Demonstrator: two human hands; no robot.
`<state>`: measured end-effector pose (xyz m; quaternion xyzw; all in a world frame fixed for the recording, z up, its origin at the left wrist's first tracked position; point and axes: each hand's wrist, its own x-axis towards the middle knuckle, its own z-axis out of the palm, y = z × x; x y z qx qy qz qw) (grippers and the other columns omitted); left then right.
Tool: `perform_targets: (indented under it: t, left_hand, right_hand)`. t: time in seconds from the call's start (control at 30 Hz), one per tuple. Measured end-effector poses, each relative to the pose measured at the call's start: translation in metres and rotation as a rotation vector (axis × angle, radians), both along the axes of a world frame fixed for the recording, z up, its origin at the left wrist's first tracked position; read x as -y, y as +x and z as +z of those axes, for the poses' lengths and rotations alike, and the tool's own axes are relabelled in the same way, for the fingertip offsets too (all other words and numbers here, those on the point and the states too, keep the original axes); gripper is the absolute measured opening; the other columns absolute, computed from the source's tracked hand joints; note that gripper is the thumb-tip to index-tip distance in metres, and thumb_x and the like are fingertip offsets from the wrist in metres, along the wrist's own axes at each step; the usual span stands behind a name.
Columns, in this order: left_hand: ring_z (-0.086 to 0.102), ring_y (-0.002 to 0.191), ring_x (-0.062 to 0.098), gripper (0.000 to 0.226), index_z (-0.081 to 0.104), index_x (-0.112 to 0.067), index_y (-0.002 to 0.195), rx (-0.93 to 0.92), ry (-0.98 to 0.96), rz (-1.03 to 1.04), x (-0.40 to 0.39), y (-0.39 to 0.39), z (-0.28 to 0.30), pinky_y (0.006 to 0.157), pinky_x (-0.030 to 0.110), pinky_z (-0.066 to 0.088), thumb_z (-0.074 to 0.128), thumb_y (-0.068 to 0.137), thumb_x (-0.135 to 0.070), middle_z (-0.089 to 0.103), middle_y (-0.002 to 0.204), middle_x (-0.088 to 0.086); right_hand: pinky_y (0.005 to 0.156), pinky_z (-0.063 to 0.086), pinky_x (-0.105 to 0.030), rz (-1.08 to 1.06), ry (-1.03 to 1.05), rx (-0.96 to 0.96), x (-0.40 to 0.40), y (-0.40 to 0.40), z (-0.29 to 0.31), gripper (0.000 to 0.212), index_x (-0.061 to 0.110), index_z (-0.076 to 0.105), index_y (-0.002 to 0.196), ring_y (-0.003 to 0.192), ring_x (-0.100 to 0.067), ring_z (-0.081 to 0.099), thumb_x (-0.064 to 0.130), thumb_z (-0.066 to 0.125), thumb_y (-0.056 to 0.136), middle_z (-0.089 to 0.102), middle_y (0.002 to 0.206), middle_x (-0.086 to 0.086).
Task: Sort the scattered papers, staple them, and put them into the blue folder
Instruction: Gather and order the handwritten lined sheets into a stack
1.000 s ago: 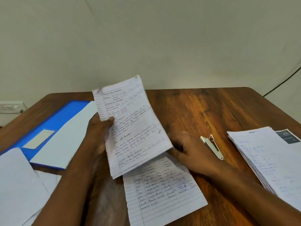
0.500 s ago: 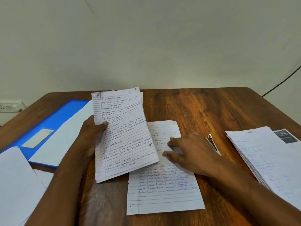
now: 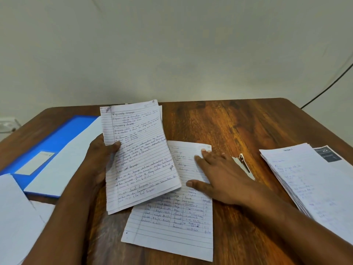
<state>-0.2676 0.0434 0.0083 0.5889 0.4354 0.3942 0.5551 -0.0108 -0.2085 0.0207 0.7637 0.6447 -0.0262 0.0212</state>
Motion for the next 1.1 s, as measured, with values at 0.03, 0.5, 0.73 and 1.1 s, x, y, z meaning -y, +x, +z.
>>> perform_targets:
  t: [0.03, 0.5, 0.73, 1.1]
  left_hand:
    - [0.067, 0.122, 0.035, 0.034, 0.061, -0.012, 0.140, 0.004, 0.001, -0.001, 0.000, 0.000, 0.000, 0.111, 0.060, 0.049, 0.059, 0.106, -0.009, 0.071, 0.133, 0.008]
    - [0.066, 0.125, 0.036, 0.037, 0.060, -0.012, 0.142, 0.024, 0.008, -0.036, -0.002, 0.002, -0.003, 0.113, 0.061, 0.047, 0.060, 0.105, -0.008, 0.069, 0.137, 0.009]
    - [0.068, 0.117, 0.027, 0.037, 0.057, -0.008, 0.142, 0.002, 0.009, -0.065, 0.007, 0.007, 0.004, 0.101, 0.043, 0.055, 0.059, 0.105, -0.005, 0.068, 0.134, 0.007]
    - [0.067, 0.127, 0.033, 0.044, 0.059, -0.014, 0.142, -0.019, -0.071, -0.304, 0.009, 0.006, -0.001, 0.114, 0.061, 0.047, 0.070, 0.099, -0.013, 0.071, 0.137, 0.006]
  right_hand:
    - [0.128, 0.016, -0.052, 0.002, -0.012, 0.009, 0.000, -0.001, 0.001, 0.106, 0.022, 0.012, 0.166, 0.159, -0.029, 0.015, 0.092, 0.015, 0.087, 0.009, 0.173, -0.014]
    - [0.126, 0.021, -0.053, -0.014, 0.002, 0.041, -0.001, -0.007, 0.002, 0.102, 0.024, 0.017, 0.165, 0.157, -0.029, 0.024, 0.090, 0.019, 0.088, 0.018, 0.171, -0.013]
    - [0.092, 0.051, -0.038, -0.010, 0.214, 0.051, -0.001, 0.001, 0.012, 0.067, 0.026, 0.063, 0.128, 0.098, -0.014, 0.066, 0.079, 0.044, 0.091, 0.072, 0.113, 0.008]
    - [0.087, 0.051, -0.035, -0.106, 0.352, -0.264, -0.006, 0.021, 0.005, 0.049, 0.027, 0.064, 0.127, 0.104, -0.010, 0.058, 0.055, 0.075, 0.088, 0.067, 0.114, 0.010]
